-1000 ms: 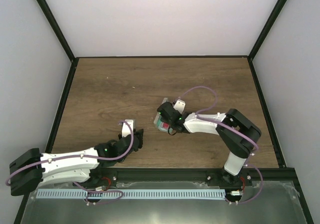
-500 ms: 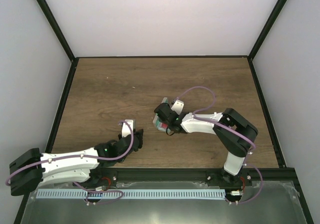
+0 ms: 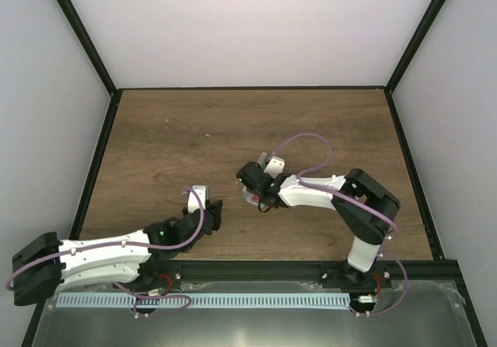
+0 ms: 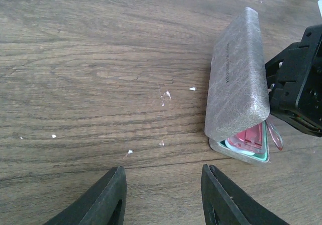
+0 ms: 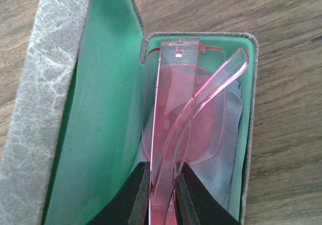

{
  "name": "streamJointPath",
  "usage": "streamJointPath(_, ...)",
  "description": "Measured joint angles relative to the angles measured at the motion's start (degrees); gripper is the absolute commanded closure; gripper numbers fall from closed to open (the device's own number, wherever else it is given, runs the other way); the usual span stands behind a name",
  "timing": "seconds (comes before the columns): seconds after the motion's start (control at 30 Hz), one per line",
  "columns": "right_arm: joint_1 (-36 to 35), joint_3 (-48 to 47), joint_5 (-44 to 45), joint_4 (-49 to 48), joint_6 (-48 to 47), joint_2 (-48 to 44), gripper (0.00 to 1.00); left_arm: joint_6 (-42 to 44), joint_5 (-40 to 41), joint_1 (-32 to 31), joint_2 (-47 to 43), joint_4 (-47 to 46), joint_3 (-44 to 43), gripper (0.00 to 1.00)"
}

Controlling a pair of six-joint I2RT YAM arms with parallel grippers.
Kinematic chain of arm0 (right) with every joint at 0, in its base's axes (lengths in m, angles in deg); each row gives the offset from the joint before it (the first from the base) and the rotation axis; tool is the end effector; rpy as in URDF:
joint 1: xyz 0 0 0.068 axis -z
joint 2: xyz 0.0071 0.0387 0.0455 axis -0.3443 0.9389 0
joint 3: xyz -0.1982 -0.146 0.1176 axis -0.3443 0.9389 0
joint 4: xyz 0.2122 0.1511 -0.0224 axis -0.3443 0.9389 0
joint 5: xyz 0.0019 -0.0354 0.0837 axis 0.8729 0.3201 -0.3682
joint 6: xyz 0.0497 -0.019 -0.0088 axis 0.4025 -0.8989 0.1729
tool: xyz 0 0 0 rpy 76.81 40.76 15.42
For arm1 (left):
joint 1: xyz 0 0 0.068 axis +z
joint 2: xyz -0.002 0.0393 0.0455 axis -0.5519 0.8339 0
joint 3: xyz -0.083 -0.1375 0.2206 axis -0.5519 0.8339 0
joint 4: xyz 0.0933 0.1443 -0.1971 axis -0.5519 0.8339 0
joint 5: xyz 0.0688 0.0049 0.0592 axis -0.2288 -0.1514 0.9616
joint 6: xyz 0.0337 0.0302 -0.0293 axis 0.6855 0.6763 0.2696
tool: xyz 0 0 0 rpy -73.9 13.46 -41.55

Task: Organize the sunglasses
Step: Place the sunglasses in the sunglasses case.

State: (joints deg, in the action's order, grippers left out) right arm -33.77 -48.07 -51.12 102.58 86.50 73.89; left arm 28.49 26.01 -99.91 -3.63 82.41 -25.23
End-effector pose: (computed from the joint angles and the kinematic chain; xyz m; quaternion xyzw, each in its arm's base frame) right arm 0.2118 0.2619 0.1524 0.1688 0.9237 0.1023 0.3283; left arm 0.0897 -0.1523 0.1652 0.0255 0.8626 -0.1848 0.4702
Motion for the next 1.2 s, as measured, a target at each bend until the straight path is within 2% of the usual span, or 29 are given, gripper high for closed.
streamJointPath(0.3,-0.2,1.0,0.5,0.7,0.9,0.0,0.91,0.2,-0.8,0.0,-1.2,0.0,0.8,0.57)
streamJointPath(0.47,-0.2,1.1,0.5,0.4,1.9,0.0,0.73,0.4,-0.8,0.0,-1.8,0.0,0.8,0.57)
streamJointPath(0.63,-0.2,1.2,0.5,0.3,2.2,0.0,0.7,0.4,-0.9,0.0,-2.2,0.0,0.9,0.57)
streamJointPath(0.83,-0.2,3.6,0.7,-0.1,2.1,-1.9,0.69,0.4,-0.9,0.0,-2.2,0.0,0.9,0.57)
streamJointPath(1.1,-0.9,10.2,0.1,-5.6,-1.1,-10.8,0.7,0.4,-0.9,0.0,-2.0,0.0,0.9,0.57)
streamJointPath(1.2,-1.1,14.6,-1.8,-11.2,-3.6,-13.4,0.84,0.4,-0.9,0.0,-2.0,0.0,0.9,0.57)
